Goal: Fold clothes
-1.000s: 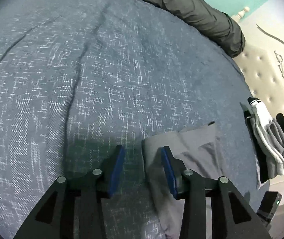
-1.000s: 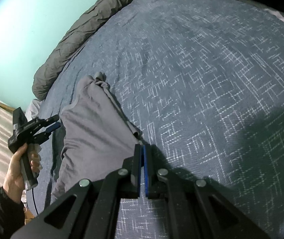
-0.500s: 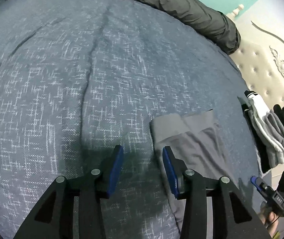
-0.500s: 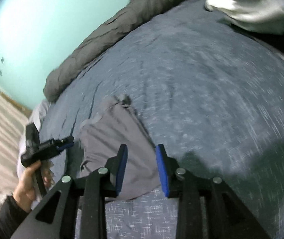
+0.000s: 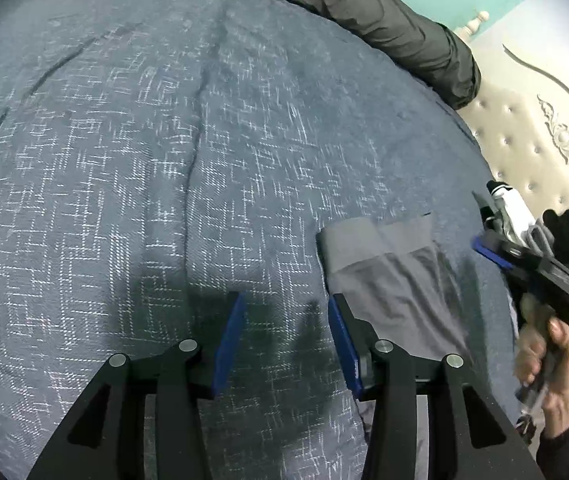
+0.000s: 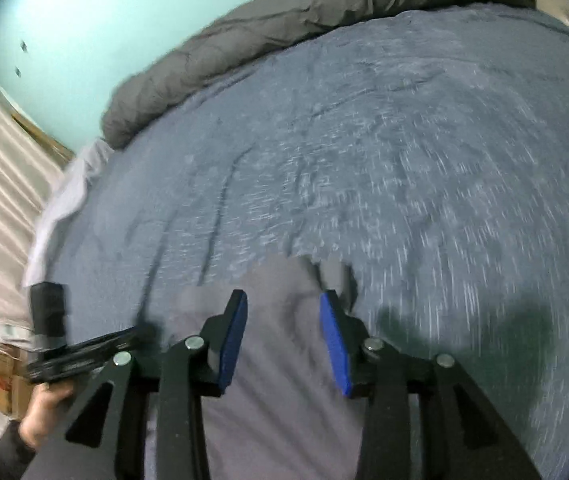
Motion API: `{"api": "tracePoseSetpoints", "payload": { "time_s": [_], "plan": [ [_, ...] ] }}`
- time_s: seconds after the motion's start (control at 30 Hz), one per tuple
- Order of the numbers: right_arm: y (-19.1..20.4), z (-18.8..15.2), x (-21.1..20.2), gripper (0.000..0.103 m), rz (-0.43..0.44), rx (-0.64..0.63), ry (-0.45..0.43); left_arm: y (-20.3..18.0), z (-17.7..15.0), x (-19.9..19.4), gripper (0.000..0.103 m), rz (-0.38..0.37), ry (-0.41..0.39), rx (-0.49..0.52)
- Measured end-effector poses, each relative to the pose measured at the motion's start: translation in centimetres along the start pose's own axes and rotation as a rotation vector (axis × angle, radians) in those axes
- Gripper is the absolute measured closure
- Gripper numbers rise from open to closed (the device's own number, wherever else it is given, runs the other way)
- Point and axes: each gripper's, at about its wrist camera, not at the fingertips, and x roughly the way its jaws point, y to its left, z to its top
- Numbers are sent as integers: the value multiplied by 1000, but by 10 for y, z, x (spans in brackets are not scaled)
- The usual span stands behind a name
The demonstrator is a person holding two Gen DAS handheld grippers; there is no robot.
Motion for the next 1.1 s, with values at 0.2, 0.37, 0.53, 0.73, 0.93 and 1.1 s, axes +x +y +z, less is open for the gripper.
{"api": "tracePoseSetpoints", "payload": {
  "time_s": [0.2,0.37,0.53,0.73,0.93,1.1],
  "plan": [
    [11,15,35,65,-58,-62,66,4,5,-6,52,-2,-11,-8],
    [12,13,51,80,-123,-116,110,0,5,-4,52,-9,-11,-6],
    [18,6,51,102,-157,-188,116,-6,5,1,52,-12,0,0],
    [10,11,24,103,-149,-173,42,-10,9,4,52,-23,1,4],
    [5,23,34,102,-71,-129,98,-9,11,3,52,-28,-9,-12],
    [16,24,55,79,-96,-161,142,-6,10,3,52,-25,-9,-22]
  ]
}}
